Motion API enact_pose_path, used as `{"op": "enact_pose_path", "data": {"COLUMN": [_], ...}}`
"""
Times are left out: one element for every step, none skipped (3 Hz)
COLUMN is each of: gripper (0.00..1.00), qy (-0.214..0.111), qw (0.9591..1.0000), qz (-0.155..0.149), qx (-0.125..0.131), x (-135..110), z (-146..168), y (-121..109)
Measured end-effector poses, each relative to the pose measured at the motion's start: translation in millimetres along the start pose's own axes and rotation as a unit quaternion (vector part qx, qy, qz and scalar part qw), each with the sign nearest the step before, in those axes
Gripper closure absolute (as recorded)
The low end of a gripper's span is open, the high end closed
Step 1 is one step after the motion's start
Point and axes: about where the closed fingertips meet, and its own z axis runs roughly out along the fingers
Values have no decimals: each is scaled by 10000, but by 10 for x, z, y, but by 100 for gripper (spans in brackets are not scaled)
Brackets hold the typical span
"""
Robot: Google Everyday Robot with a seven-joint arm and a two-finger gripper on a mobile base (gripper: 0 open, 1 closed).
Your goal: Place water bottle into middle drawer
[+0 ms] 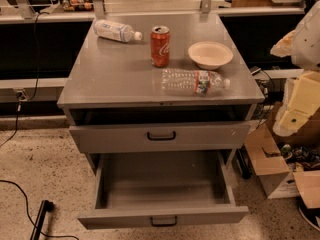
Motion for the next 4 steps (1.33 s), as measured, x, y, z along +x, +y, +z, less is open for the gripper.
{"op": "enact_pose_path", "data": {"gripper": [0,0,0,0], "qy": [-2,-88,-123,-119], "qw": [10000,9995,9960,9905], "qz": [-5,-284,-860,-1348], "qx": [-2,-120,-200,-236], "x": [-4,-229,-783,-1308], "z": [2,131,450,745], "y": [0,-17,-83,-195]}}
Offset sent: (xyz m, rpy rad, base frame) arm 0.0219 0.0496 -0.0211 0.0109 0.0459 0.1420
